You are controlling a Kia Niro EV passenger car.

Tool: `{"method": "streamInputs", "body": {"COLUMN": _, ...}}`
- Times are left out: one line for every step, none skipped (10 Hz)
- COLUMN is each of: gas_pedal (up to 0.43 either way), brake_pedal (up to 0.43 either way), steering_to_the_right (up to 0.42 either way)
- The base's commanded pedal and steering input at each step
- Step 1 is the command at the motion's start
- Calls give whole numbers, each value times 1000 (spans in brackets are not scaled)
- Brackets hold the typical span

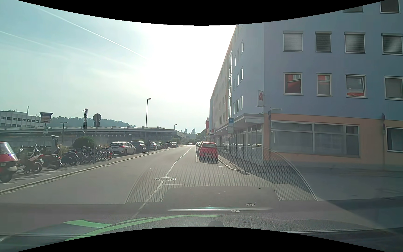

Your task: Follow the waypoints while adhering to traffic rules and regulations

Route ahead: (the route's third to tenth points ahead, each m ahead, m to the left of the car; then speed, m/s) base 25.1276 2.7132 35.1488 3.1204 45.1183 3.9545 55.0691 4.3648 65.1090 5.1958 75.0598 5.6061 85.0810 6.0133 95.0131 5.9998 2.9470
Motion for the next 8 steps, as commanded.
{"method": "streamInputs", "body": {"gas_pedal": 0, "brake_pedal": 0, "steering_to_the_right": -85}}
{"method": "streamInputs", "body": {"gas_pedal": 0, "brake_pedal": 0, "steering_to_the_right": -90}}
{"method": "streamInputs", "body": {"gas_pedal": 0, "brake_pedal": 0, "steering_to_the_right": -97}}
{"method": "streamInputs", "body": {"gas_pedal": 0, "brake_pedal": 0, "steering_to_the_right": -103}}
{"method": "streamInputs", "body": {"gas_pedal": 8, "brake_pedal": 0, "steering_to_the_right": -112}}
{"method": "streamInputs", "body": {"gas_pedal": 130, "brake_pedal": 0, "steering_to_the_right": -120}}
{"method": "streamInputs", "body": {"gas_pedal": 260, "brake_pedal": 0, "steering_to_the_right": -127}}
{"method": "streamInputs", "body": {"gas_pedal": 280, "brake_pedal": 0, "steering_to_the_right": -134}}
